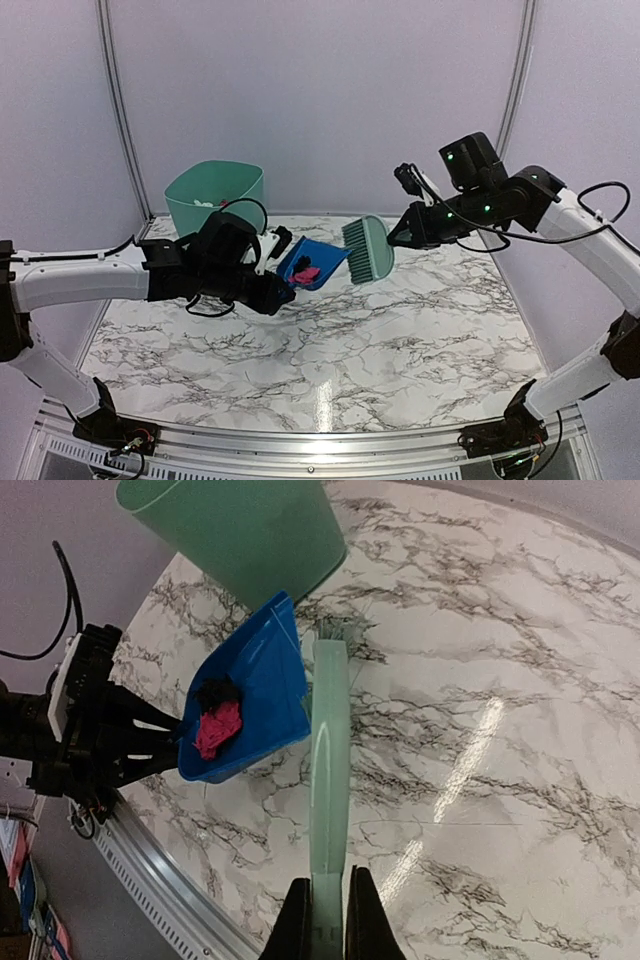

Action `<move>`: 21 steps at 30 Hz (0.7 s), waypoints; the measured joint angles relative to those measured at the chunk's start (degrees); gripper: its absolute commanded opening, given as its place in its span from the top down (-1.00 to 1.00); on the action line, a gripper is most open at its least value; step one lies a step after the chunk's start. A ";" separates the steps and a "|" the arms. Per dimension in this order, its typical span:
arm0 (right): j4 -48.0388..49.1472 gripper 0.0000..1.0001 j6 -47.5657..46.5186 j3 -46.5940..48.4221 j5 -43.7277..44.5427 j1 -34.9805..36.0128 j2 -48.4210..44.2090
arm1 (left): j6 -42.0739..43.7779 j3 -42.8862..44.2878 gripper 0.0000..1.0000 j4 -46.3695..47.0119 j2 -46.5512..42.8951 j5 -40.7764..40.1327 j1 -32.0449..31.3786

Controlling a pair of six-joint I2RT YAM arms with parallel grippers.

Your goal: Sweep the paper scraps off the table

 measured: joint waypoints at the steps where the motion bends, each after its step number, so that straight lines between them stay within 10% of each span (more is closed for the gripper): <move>1: 0.42 1.00 0.28 0.07 1.57 -0.31 -0.90 | -0.07 1.05 1.00 -0.63 -0.22 -0.15 0.26; 21: 7.58 1.00 9.11 -4.44 15.76 -3.08 -5.75 | -11.28 34.67 1.00 -11.02 2.82 7.56 24.52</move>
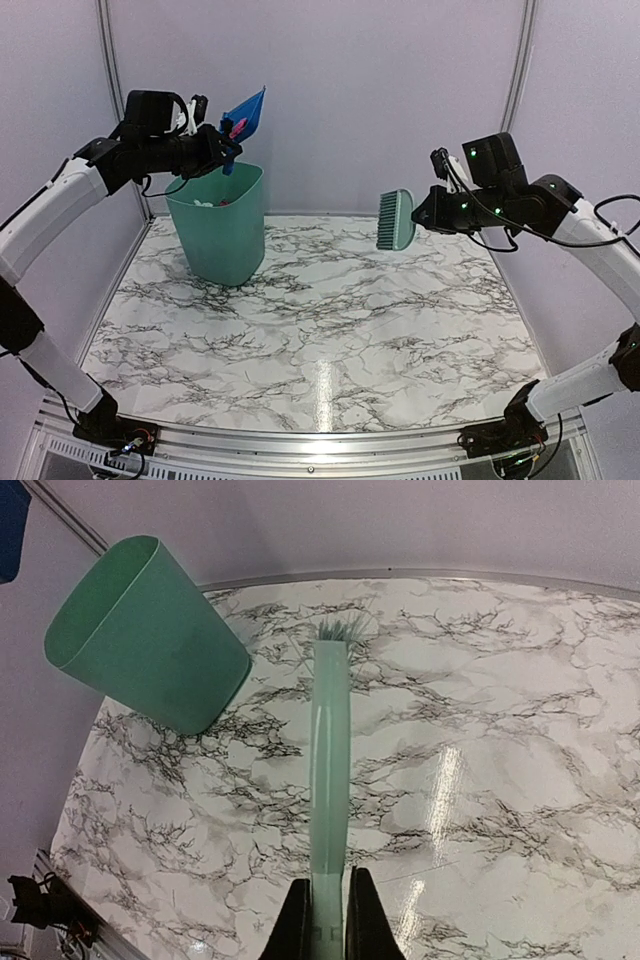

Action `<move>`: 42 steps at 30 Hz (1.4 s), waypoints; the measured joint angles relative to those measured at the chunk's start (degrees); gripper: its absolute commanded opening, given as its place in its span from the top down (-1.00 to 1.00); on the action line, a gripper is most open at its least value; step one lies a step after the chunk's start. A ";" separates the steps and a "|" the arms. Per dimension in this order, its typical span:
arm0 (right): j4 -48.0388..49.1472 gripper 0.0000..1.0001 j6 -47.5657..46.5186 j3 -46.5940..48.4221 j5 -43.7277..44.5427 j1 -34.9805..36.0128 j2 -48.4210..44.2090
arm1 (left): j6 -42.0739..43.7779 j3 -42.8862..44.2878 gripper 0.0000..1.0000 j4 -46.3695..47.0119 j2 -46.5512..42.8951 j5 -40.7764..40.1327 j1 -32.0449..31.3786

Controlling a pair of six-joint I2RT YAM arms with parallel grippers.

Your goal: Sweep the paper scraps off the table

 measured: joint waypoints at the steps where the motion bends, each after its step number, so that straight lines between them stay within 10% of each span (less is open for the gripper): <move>1: 0.72 1.00 0.15 0.00 -0.09 0.00 0.24 | -1.75 0.52 1.00 0.09 0.61 0.96 1.57; 19: 9.38 1.00 -1.79 2.62 -1.51 0.00 9.90 | -46.75 -16.85 1.00 25.99 2.05 17.79 13.00; 42: 14.01 1.00 -2.56 0.98 0.96 0.00 6.27 | -74.64 -16.00 1.00 53.59 3.93 20.33 12.94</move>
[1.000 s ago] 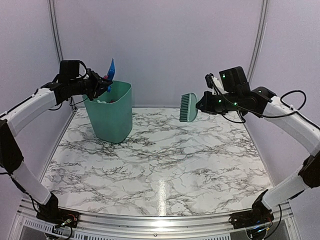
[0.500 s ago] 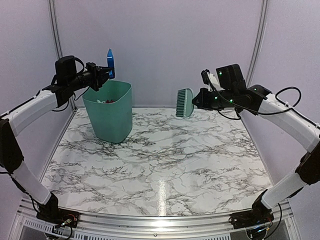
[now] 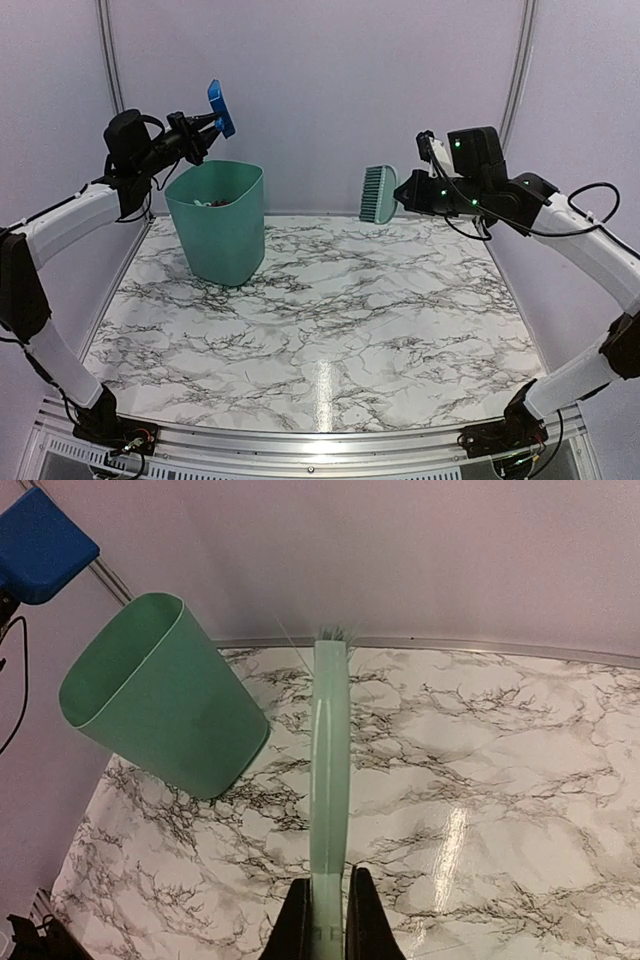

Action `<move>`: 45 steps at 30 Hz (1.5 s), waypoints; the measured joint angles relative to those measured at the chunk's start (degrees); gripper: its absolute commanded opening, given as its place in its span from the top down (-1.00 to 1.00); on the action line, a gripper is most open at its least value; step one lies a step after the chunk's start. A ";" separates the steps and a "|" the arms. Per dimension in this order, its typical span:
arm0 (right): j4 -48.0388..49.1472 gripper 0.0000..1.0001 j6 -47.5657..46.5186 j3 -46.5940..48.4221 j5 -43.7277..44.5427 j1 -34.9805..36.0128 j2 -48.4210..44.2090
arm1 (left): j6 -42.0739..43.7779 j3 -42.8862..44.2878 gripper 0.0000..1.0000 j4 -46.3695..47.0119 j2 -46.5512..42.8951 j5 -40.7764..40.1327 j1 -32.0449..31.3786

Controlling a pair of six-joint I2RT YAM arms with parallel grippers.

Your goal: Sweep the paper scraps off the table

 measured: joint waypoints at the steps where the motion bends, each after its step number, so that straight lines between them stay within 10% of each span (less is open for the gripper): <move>1: 0.00 1.00 0.04 -0.35 0.44 0.00 -0.70 | -0.79 0.00 1.00 0.79 0.11 0.00 0.00; 9: -0.02 1.00 -0.07 -1.51 4.20 0.00 -3.76 | 2.47 2.38 1.00 0.44 0.35 1.66 -0.13; 22: -0.04 1.00 -5.97 -1.51 12.07 0.00 -3.82 | 52.35 17.70 1.00 -52.96 -7.32 -8.66 -12.44; 31: 1.79 1.00 -8.26 -6.67 15.04 0.00 -5.40 | 68.67 -1.27 1.00 -72.30 -20.26 -24.61 -23.28; 45: 9.73 1.00 -9.07 -16.90 16.26 0.00 -8.31 | 66.12 -28.28 1.00 -80.61 -27.91 -37.79 -23.54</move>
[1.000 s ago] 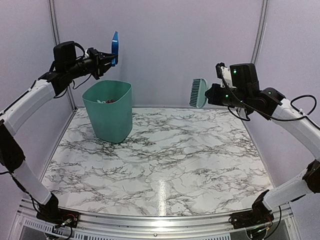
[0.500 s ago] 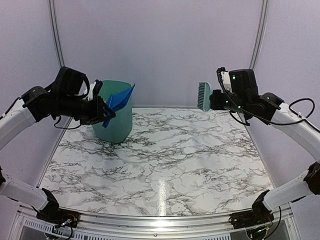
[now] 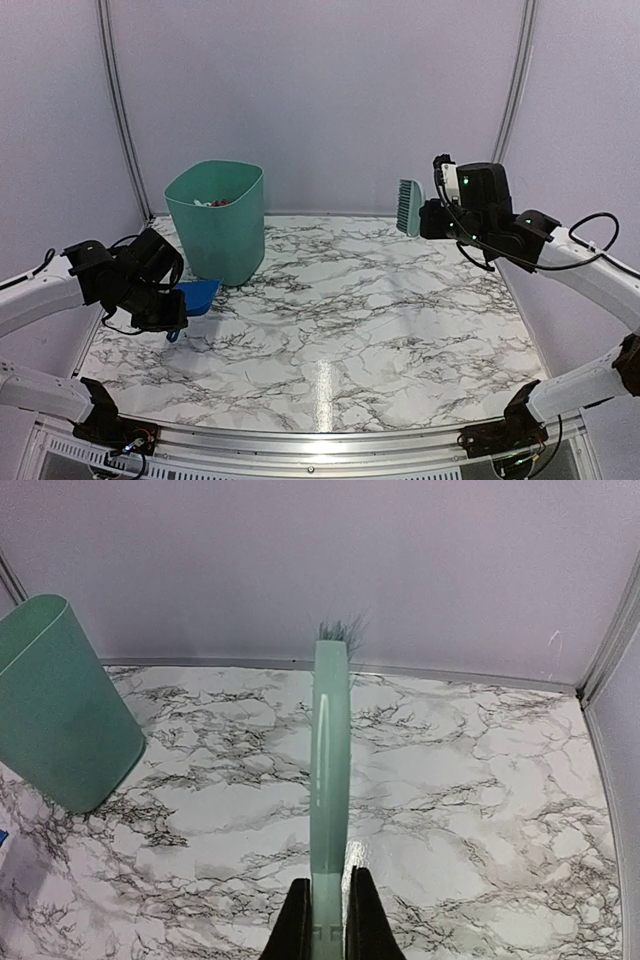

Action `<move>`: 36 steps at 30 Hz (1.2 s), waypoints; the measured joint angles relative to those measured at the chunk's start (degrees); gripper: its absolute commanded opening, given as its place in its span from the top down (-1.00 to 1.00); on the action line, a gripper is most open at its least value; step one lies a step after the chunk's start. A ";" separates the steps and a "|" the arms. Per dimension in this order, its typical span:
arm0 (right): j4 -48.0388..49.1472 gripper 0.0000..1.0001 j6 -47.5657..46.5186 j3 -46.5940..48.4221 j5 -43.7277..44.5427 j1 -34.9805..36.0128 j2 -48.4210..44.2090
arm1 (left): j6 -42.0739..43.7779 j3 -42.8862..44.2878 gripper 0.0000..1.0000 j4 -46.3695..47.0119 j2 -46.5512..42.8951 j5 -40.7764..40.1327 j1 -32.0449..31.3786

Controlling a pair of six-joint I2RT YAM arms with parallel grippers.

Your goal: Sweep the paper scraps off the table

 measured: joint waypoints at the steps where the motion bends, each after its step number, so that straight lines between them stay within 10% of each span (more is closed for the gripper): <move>1: 0.35 1.00 0.07 -0.09 0.04 0.00 0.04 | -0.33 -0.90 1.00 0.13 0.70 -1.01 0.00; 20: 9.90 1.00 11.26 -7.85 -3.72 0.00 4.07 | -2.91 -10.95 0.95 15.69 15.63 -2.43 0.13; 36: 13.88 1.00 16.76 -9.18 -14.73 0.00 9.01 | -4.66 -13.22 -0.12 18.18 13.88 -0.92 0.13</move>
